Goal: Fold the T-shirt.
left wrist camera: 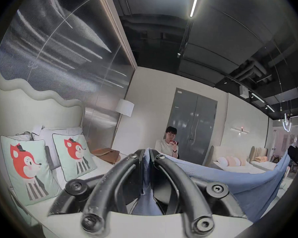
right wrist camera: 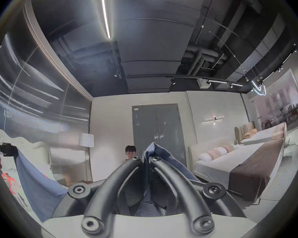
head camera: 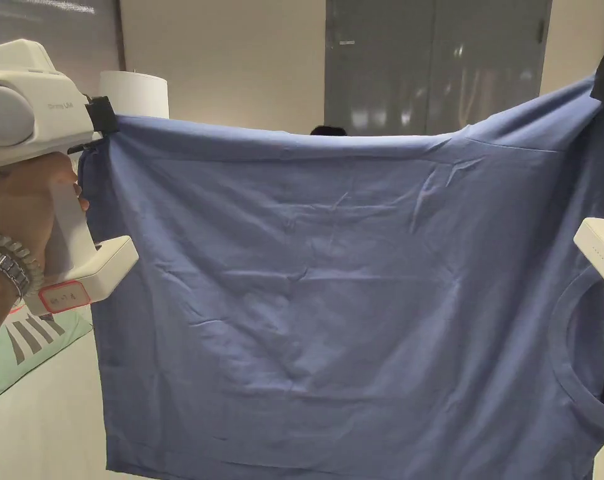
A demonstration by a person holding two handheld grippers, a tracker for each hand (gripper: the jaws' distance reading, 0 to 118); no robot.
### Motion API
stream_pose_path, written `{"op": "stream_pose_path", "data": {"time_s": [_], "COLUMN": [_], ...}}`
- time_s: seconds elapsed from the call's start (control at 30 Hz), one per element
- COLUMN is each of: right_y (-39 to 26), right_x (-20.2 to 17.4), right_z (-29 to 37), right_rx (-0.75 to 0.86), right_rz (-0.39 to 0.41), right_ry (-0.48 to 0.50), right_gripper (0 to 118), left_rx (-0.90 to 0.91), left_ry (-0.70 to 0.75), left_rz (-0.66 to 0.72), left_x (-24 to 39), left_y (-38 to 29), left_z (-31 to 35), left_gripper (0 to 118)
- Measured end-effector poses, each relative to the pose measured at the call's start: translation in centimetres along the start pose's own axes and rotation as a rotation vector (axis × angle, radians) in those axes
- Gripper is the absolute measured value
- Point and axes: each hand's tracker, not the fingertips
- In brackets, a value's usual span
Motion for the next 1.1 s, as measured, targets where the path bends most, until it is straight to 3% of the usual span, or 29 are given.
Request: {"op": "stream_pose_path", "data": {"time_s": [0.23, 0.53, 0.83, 1.1], "right_y": [-2.7, -8.0, -10.5, -11.9], "right_x": [-1.0, -1.1, 0.2, 1.5], "right_z": [-3.8, -3.7, 0.8, 9.6], "right_rx": [-0.009, -0.103, -0.189, -0.286], "right_rz": [0.026, 0.08, 0.071, 0.087], "right_ry": [0.004, -0.003, 0.003, 0.009], "right_gripper": [3, 2, 2, 3], "left_rx": [-0.005, -0.086, -0.155, -0.224], "left_ry": [0.019, 0.047, 0.048, 0.048], "left_rz": [0.012, 0.008, 0.001, -0.033], "left_x": [-1.0, -2.7, -3.5, -4.7], "left_y": [-2.5, -8.1, -11.5, -14.0], "left_z": [-4.8, -5.7, -1.1, 6.5], "left_gripper": [3, 3, 3, 3]}}
